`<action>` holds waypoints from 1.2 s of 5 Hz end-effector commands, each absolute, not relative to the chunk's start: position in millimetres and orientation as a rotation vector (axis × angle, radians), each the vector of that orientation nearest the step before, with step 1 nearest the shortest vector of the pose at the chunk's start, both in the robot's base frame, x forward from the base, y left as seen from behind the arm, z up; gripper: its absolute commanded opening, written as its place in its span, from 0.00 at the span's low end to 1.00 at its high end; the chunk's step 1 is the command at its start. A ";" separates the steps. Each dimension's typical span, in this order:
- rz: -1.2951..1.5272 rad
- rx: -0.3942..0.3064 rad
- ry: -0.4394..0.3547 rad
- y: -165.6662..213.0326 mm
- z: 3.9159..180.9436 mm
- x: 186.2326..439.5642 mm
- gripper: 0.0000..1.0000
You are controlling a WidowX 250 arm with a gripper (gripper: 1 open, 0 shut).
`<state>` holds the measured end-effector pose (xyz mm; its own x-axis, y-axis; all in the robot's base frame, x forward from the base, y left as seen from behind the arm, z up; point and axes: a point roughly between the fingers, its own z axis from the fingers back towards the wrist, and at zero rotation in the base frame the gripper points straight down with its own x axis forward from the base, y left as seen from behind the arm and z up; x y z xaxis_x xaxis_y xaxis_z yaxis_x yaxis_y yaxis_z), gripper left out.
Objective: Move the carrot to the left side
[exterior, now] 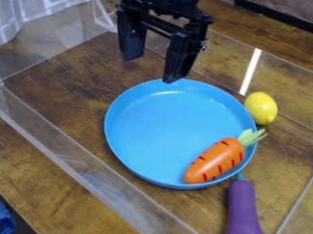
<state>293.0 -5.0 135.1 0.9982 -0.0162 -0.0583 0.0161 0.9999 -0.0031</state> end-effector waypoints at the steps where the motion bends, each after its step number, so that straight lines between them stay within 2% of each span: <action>1: -0.023 -0.006 0.068 -7.3 129.0 293.2 1.00; 6: -0.060 -0.029 0.085 -26.7 98.4 298.3 1.00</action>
